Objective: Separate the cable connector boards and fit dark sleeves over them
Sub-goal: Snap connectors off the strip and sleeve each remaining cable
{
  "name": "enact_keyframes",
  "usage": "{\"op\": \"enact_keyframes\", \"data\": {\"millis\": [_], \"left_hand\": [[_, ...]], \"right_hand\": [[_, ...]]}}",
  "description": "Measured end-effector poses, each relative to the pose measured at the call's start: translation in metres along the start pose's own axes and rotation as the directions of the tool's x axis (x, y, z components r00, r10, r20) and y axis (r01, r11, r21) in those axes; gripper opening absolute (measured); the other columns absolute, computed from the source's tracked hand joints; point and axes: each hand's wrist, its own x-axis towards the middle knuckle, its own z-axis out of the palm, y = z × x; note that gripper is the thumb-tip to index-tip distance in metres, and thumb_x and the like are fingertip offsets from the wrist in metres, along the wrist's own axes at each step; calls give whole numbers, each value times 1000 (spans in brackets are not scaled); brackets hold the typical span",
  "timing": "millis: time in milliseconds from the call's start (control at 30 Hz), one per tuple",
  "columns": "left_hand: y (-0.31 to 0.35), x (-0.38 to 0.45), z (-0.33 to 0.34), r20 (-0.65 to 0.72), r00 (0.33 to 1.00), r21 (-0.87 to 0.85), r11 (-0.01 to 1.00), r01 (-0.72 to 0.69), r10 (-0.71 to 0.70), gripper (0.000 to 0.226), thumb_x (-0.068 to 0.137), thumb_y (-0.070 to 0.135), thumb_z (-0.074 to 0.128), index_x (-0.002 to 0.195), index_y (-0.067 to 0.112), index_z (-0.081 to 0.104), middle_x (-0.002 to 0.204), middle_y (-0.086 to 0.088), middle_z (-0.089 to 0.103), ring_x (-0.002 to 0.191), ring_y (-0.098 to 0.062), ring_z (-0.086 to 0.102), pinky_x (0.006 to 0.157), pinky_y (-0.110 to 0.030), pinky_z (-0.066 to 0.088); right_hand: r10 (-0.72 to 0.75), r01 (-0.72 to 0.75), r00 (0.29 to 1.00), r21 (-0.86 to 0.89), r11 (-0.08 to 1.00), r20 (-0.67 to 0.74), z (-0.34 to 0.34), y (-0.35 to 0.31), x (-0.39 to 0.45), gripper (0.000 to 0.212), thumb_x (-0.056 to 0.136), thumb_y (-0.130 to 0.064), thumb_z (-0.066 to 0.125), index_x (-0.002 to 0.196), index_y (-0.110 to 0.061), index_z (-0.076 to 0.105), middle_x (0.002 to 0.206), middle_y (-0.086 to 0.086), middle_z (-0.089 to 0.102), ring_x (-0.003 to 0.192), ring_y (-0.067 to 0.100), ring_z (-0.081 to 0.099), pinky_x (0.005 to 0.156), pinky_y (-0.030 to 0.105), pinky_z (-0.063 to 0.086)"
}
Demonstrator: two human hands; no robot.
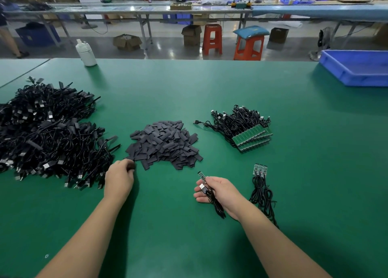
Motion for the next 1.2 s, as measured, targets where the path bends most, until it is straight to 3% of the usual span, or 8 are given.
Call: {"op": "enact_keyframes", "data": {"millis": [100,300,500,633,733,833,1000,1200], "left_hand": [[-1,1,-3,17,999,-102,993,51,-50,30,87,2,64,115,11,66,112,-9,61,98,-28,61,92,-43,51],[3,0,-5,31,999,-76,997,12,-9,36,85,-2,63,119,11,64,111,-9,62,94,-25,62,89,-41,52],[11,-5,-9,-13,996,26,996,-87,87,21,89,4,62,102,16,73,100,-2,72,93,-24,63,89,-42,51],[36,-16,-15,15,986,-199,967,-158,164,19,91,6,63,94,21,74,94,4,65,82,-11,60,77,-26,46],[61,-30,-14,156,967,-402,907,-122,199,18,90,12,68,92,29,75,80,16,69,69,2,60,65,-13,43],[79,-45,-7,308,908,-488,866,-106,285,20,88,14,71,96,32,74,71,20,69,56,1,58,59,-11,43],[82,-58,15,458,766,-167,889,-426,452,27,94,18,62,119,20,70,99,4,57,100,-18,58,85,-18,37],[74,-60,20,474,733,-26,840,-542,488,31,97,23,55,127,29,64,112,4,55,105,-20,58,89,-28,46]], "right_hand": [[-4,4,1000,-1,1000,2,1,0,0,34,107,-20,41,108,8,61,91,20,69,76,26,70,74,35,61],[-21,22,1000,-37,999,3,1,2,-1,33,106,-21,43,106,6,62,93,18,68,74,24,69,73,34,61],[-58,59,998,-121,991,11,2,4,-2,32,106,-23,42,108,1,64,103,15,67,73,22,69,73,33,60],[-100,103,995,-152,983,28,0,6,-4,33,106,-24,43,111,0,65,107,19,64,78,22,72,73,30,60],[-97,106,994,-223,969,53,2,7,-4,33,106,-24,43,107,0,65,107,19,64,73,21,71,67,30,60],[-50,80,994,-354,932,95,5,5,-4,32,107,-24,39,97,-4,61,102,14,66,57,22,65,55,29,57],[31,48,989,-506,861,148,6,0,-4,31,107,-21,35,90,-9,57,86,10,65,53,20,60,56,30,54],[-7,82,992,-596,799,127,0,-7,-4,28,107,-21,37,93,-11,59,72,7,62,50,14,55,47,24,49]]}}
